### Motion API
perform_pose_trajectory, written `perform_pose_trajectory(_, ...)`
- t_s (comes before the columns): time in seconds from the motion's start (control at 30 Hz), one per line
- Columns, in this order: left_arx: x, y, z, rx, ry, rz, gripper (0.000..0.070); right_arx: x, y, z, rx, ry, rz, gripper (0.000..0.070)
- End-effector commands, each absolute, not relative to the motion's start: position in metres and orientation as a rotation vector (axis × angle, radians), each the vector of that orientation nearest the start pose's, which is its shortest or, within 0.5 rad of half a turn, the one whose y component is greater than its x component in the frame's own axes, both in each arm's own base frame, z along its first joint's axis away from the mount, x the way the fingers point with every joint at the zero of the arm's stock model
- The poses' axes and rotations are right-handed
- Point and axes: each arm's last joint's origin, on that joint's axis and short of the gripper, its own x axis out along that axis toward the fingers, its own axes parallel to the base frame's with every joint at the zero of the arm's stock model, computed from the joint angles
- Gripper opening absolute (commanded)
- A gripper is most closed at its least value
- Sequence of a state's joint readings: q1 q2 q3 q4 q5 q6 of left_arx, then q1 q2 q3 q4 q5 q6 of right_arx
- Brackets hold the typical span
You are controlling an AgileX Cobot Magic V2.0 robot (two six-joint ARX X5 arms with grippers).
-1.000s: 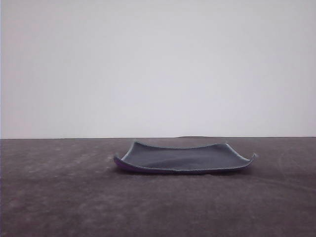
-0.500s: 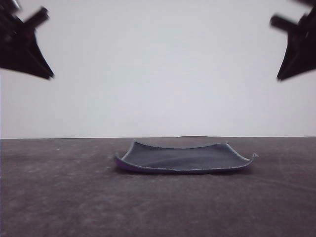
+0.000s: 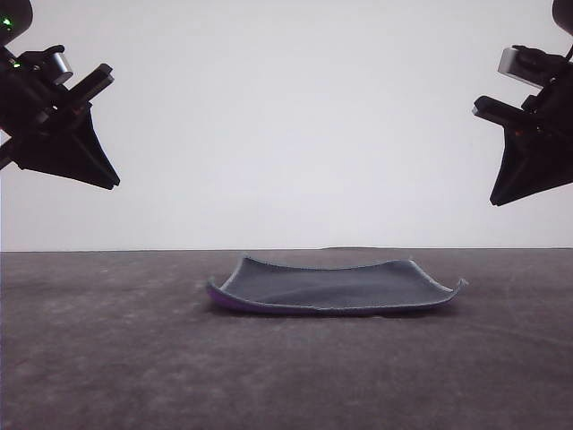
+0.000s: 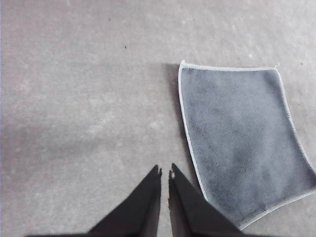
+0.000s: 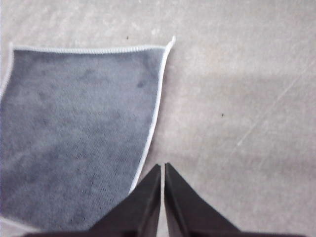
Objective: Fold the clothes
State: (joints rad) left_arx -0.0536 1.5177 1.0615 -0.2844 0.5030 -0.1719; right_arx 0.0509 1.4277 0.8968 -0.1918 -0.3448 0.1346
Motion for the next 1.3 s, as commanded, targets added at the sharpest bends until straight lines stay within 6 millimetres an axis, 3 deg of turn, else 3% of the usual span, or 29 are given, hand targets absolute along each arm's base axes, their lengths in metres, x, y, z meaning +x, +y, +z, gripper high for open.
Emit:
perform_pose_trajectory(0.0,0.325,-0.032,0.253,-0.315,0.758,-0.492,0.0041,0.299,0.025,0.234,0.224,0.717,0.351,0.0072)
perform_pose_trajectory(0.07,0.324,-0.033,0.253,-0.322,0.76,-0.509,0.0121,0.299,0.025,0.235,0.229,0.713,0.366,0.0243)
perform_pose_trajectory(0.1,0.324,-0.033,0.253,-0.325,0.761,-0.518,0.0227,0.299,0.025,0.235,0.23,0.714,0.367,0.0391)
perform_pose_trajectory(0.17,0.324,-0.034,0.254,-0.333,0.762,-0.539,0.0401,0.299,0.026,0.235,0.229,0.711,0.369,0.0559)
perform_pose_trajectory(0.23,0.323,-0.036,0.254,-0.343,0.766,-0.569,0.0432,0.299,0.026,0.235,0.227,0.709,0.371,0.0571)
perform_pose_trajectory(0.43,0.322,-0.046,0.251,-0.347,0.797,-0.61,0.0431,0.3,0.026,0.236,0.227,0.699,0.379,0.057)
perform_pose_trajectory(0.57,0.333,-0.055,0.242,-0.369,0.794,-0.63,0.043,0.307,0.027,0.236,0.238,0.646,0.391,0.0569)
perform_pose_trajectory(0.73,0.366,-0.063,0.228,-0.427,0.816,-0.668,0.043,0.331,0.028,0.235,0.286,0.643,0.429,0.0569)
perform_pose_trajectory(0.9,0.41,-0.075,0.218,-0.445,0.855,-0.701,0.043,0.372,0.032,0.228,0.329,0.692,0.48,0.0569)
perform_pose_trajectory(1.07,0.448,-0.091,0.204,-0.444,0.9,-0.724,0.043,0.412,0.035,0.21,0.388,0.757,0.528,0.0568)
perform_pose_trajectory(1.27,0.48,-0.107,0.178,-0.447,0.936,-0.733,0.0429,0.443,0.037,0.182,0.43,0.825,0.536,0.0567)
